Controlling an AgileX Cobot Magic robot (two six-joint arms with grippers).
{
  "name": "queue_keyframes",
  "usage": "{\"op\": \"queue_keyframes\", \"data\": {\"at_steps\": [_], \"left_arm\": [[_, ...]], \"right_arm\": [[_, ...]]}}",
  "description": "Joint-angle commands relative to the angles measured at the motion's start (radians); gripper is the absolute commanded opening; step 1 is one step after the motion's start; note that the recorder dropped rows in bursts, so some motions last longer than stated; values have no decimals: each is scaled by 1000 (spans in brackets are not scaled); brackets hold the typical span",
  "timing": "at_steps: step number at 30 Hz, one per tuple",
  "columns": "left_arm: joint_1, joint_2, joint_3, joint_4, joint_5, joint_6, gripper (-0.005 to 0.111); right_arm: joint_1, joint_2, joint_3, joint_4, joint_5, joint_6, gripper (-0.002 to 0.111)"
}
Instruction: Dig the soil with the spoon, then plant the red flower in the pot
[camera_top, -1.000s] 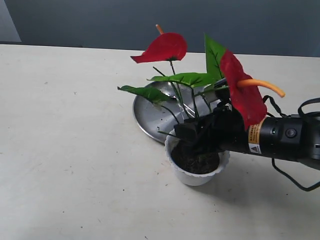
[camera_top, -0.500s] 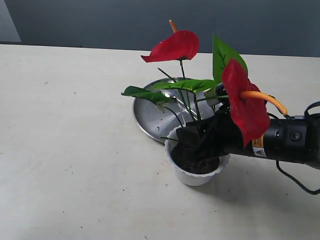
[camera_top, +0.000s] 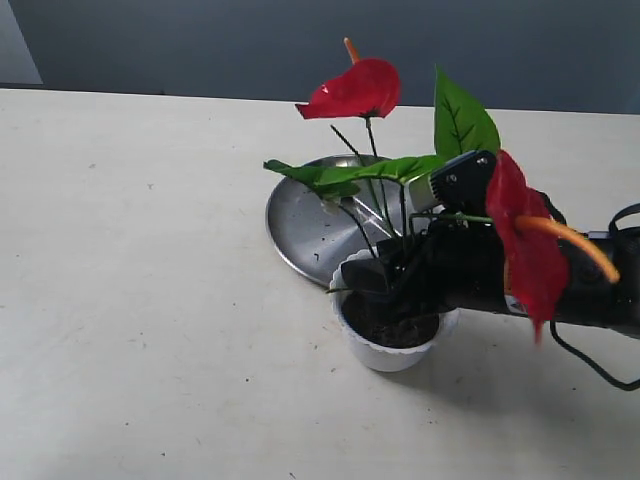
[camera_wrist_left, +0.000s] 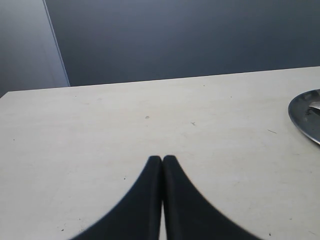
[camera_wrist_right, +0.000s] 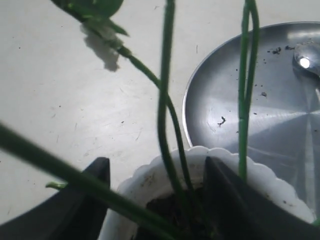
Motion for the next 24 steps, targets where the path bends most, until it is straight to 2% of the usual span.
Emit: {"op": "queue_keyframes", "data": {"at_steps": [1,5,9,24], "left_arm": [[7,-1,-2,-2,-9,-3,1],[7,-1,-2,-2,-9,-3,1],[7,-1,-2,-2,-9,-3,1],[7,-1,-2,-2,-9,-3,1]], "right_arm": [[-2,10,19,-53,89,18,55],[-2,-26,19,-139,104,82,55],[-2,-57,19,-143,186,92,55],[-2,-87,17,-168,89,74,55]]}}
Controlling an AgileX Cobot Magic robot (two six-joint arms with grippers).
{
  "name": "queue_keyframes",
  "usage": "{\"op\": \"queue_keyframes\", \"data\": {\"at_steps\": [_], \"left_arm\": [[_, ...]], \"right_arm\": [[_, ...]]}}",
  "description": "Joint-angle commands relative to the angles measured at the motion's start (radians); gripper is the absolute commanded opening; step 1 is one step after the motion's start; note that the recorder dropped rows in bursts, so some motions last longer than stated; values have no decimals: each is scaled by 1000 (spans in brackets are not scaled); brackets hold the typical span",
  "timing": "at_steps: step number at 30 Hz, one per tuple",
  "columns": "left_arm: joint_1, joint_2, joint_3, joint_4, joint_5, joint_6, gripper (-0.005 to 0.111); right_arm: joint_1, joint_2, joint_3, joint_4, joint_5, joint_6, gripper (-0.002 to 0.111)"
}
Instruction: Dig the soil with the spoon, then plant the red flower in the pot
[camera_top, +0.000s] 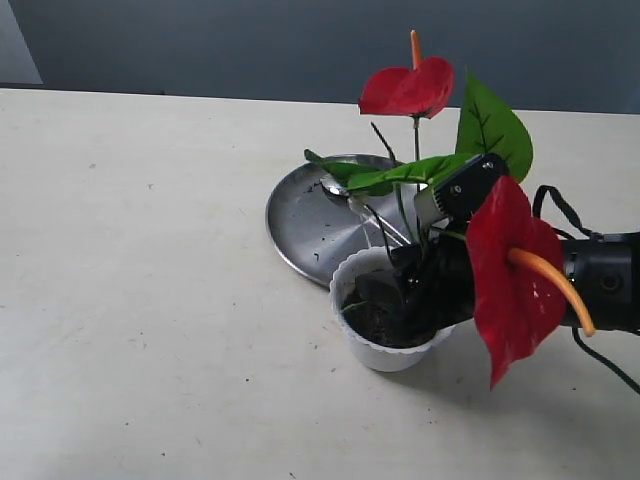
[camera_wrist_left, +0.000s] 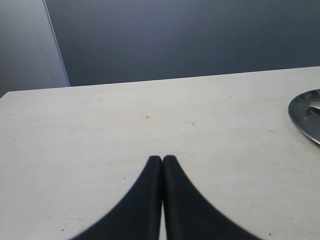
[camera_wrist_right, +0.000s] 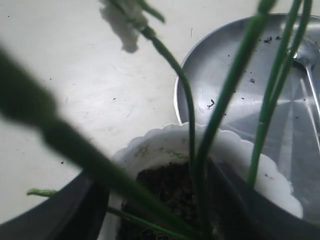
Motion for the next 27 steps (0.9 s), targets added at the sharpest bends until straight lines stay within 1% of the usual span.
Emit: {"op": "queue_keyframes", "data": {"at_steps": [1,6,19,27], "left_arm": [[7,-1,-2,-2,-9,-3,1],[7,-1,-2,-2,-9,-3,1],[7,-1,-2,-2,-9,-3,1],[7,-1,-2,-2,-9,-4,1]], "right_arm": [[-2,-5,12,-13,0,-12,55],[-2,-17,12,-11,6,-12,55],[-2,-137,12,-13,61,7,55],[-2,-142,12,-103,61,98,55]]}}
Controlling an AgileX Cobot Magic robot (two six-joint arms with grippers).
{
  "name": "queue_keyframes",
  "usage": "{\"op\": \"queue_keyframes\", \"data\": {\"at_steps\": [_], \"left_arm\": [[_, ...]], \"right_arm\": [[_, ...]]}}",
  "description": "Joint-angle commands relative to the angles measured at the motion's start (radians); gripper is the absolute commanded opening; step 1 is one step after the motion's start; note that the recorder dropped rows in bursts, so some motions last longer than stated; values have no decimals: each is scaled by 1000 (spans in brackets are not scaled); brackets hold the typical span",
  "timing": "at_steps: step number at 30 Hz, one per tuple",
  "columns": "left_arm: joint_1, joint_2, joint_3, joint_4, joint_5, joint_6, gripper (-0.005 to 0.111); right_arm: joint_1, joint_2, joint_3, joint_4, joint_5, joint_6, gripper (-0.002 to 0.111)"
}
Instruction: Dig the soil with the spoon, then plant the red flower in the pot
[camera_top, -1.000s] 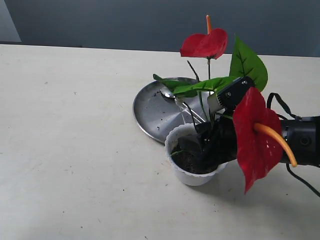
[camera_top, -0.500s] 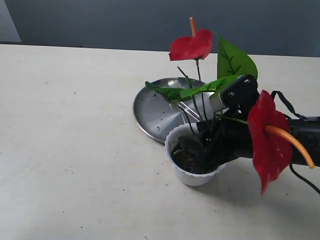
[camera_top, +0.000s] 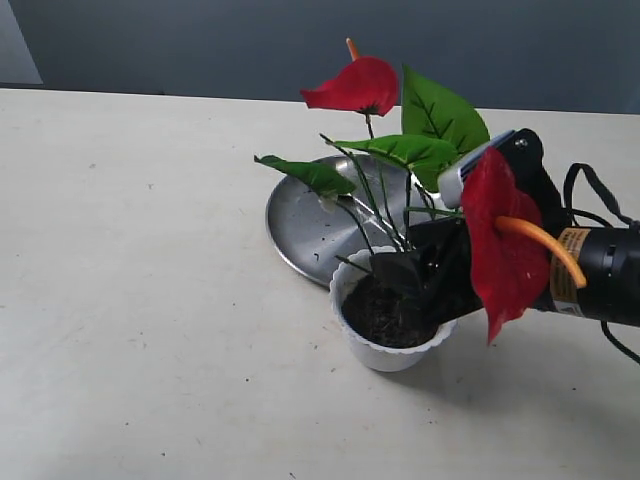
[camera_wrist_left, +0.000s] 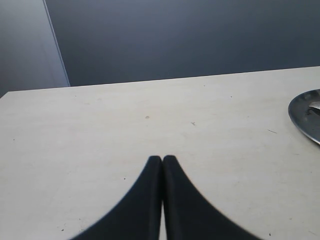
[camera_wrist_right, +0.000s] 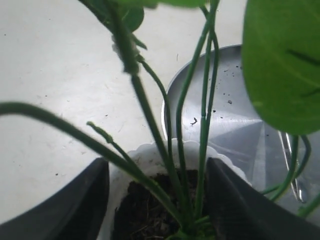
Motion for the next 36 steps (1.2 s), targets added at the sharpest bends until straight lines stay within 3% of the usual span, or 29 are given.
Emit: {"op": "queue_keyframes", "data": {"at_steps": [1,20,28,36], "left_arm": [[7,-1,-2,-2,-9,-4,1],[7,-1,-2,-2,-9,-3,1],[7,-1,-2,-2,-9,-3,1],[7,-1,-2,-2,-9,-5,1]], "right_arm": [[-2,-11,5,-61,5,56,55],[-2,-87,5,-354,8,367,55],[-2,-87,5,-364,-1,393,55],[-2,-130,5,-557,1,573,55]]}}
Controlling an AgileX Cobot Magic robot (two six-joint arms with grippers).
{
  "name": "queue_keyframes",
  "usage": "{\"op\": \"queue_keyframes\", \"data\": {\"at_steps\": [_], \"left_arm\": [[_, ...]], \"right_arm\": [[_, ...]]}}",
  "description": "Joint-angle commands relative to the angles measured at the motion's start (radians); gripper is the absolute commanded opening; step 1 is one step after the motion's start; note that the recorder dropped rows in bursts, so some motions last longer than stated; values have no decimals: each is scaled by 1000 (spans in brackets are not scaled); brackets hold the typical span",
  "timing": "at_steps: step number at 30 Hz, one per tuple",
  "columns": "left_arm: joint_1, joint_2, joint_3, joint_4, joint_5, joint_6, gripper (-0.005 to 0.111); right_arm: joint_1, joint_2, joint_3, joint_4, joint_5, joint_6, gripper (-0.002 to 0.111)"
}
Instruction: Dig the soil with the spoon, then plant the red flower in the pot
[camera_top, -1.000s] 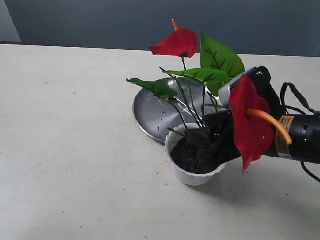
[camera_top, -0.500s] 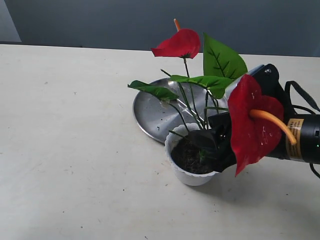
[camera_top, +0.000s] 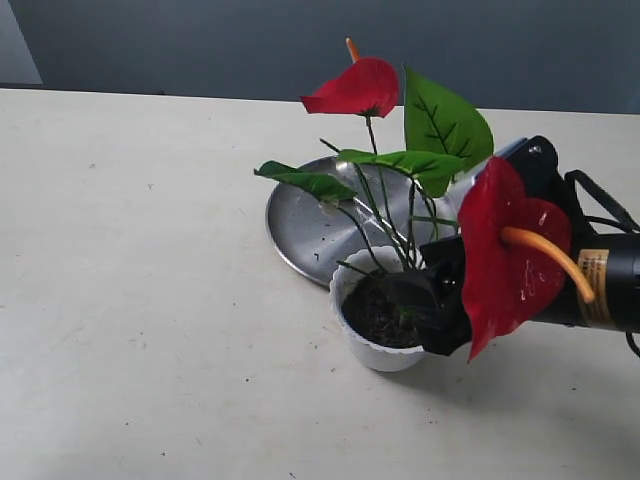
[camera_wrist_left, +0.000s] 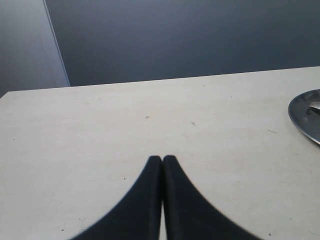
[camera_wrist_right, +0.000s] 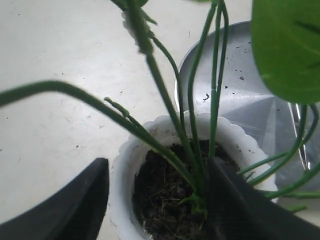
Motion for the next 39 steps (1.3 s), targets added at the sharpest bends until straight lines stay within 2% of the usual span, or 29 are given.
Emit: {"op": "queue_keyframes", "data": {"at_steps": [1,10,39], "left_arm": [[7,-1,-2,-2,-9,-5,1],[7,-1,-2,-2,-9,-2,1],[7,-1,-2,-2,-9,-3,1]], "right_arm": [[-2,-39,5,-71,-5,72,55],[-2,-71,5,-120,-7,181,55],[-2,-139,48,-120,-51,234,55]]}}
